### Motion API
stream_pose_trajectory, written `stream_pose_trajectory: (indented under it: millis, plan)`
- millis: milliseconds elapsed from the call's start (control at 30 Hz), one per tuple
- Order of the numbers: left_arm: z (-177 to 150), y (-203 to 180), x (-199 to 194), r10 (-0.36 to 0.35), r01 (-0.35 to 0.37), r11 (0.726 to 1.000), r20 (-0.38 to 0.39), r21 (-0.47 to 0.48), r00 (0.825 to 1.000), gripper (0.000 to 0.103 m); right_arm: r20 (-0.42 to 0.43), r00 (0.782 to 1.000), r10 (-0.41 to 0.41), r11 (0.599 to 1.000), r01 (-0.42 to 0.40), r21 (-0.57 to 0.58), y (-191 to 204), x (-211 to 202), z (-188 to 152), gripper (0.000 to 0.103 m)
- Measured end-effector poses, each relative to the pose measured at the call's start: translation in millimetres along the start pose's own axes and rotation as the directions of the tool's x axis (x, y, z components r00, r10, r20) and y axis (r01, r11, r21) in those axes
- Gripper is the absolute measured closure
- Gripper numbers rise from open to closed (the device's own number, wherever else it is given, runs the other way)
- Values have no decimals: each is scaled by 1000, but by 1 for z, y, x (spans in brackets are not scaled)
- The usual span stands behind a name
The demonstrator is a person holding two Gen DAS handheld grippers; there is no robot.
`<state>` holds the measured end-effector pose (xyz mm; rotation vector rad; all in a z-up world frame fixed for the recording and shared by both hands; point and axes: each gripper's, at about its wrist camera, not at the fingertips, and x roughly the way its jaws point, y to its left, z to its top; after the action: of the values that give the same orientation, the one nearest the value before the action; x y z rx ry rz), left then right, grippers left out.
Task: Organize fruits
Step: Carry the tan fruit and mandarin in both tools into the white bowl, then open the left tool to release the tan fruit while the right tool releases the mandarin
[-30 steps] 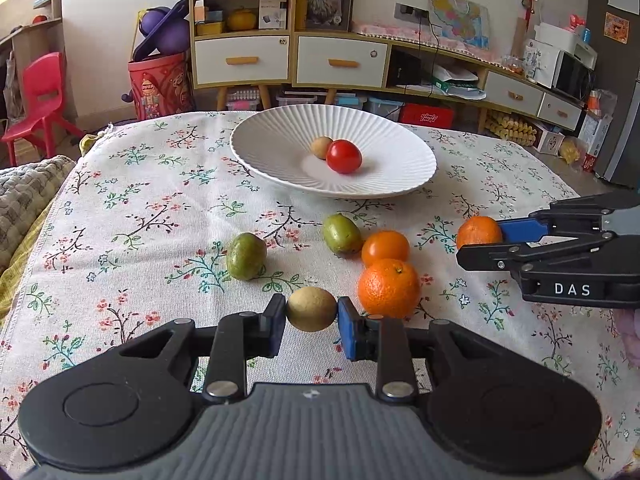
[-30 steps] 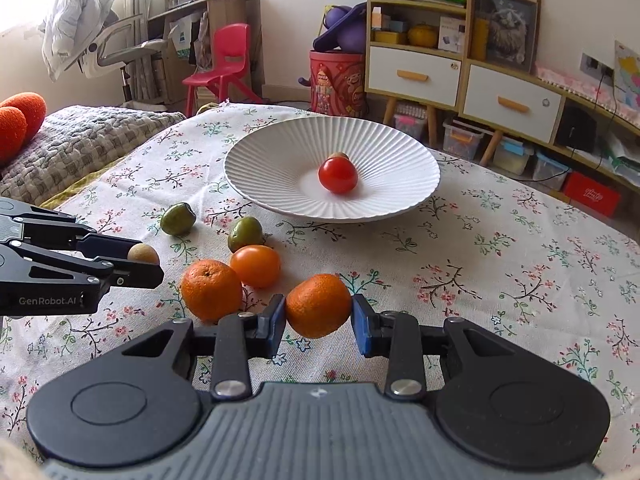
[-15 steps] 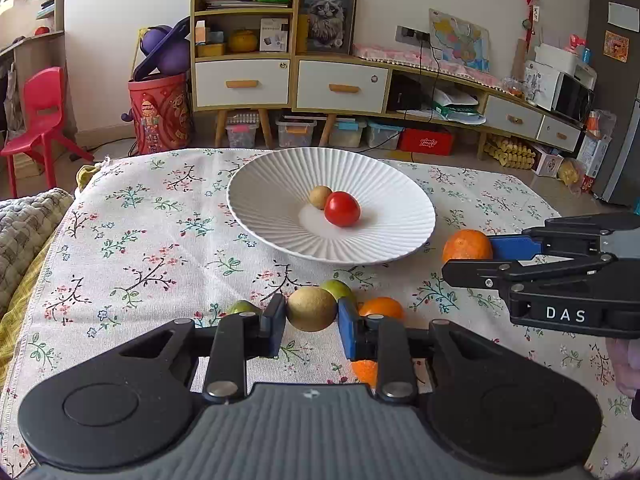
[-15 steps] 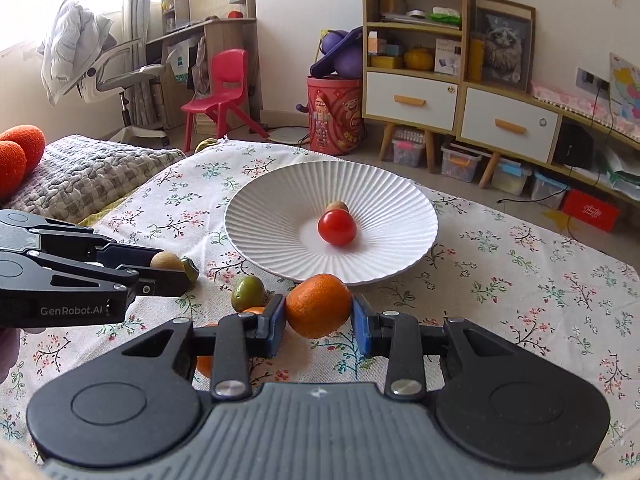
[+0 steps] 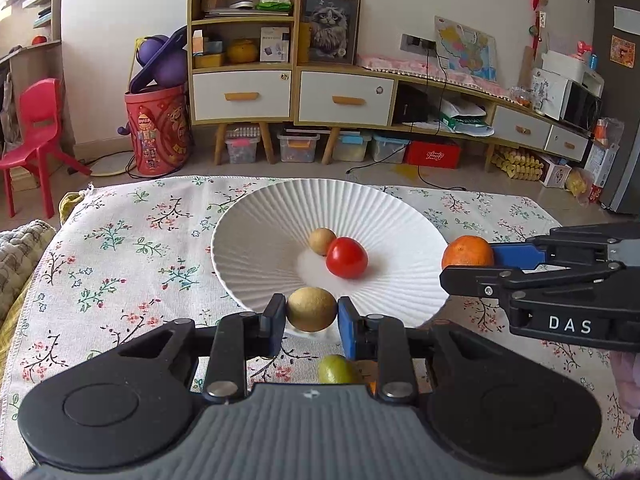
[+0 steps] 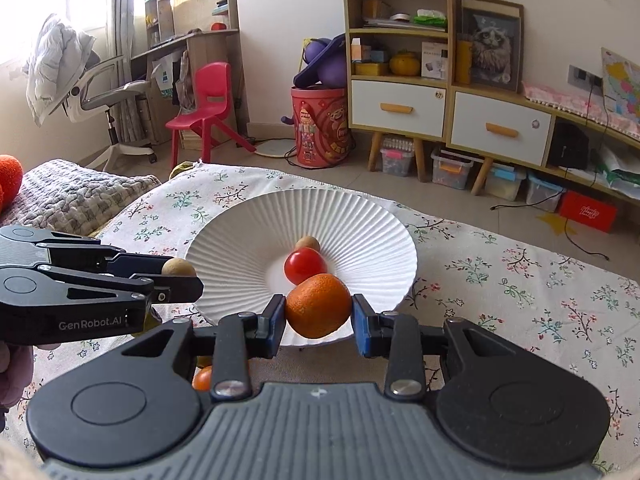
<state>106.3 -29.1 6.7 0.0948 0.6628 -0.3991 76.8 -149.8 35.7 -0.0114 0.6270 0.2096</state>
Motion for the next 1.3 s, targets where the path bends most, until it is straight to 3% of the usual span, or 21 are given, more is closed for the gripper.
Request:
stream_pose_trajectory:
  millis: [333, 667, 1133, 1300]
  plan:
    - [13, -4, 36, 28, -29, 998, 16, 51, 999, 92, -18, 1000, -11, 1000, 11, -15, -17, 27, 7, 71]
    - [22, -7, 62, 56, -54, 995, -16, 85, 998, 91, -24, 1000, -20, 999, 19, -45, -23, 50, 9, 71]
    - [24, -10, 70, 64, -61, 995, -31, 81, 997, 89, -36, 999, -31, 994, 27, -110, -17, 58, 12, 71]
    - [24, -10, 66, 71, -69, 995, -26, 76, 997, 86, -28, 999, -34, 996, 32, -84, -20, 55, 15, 65]
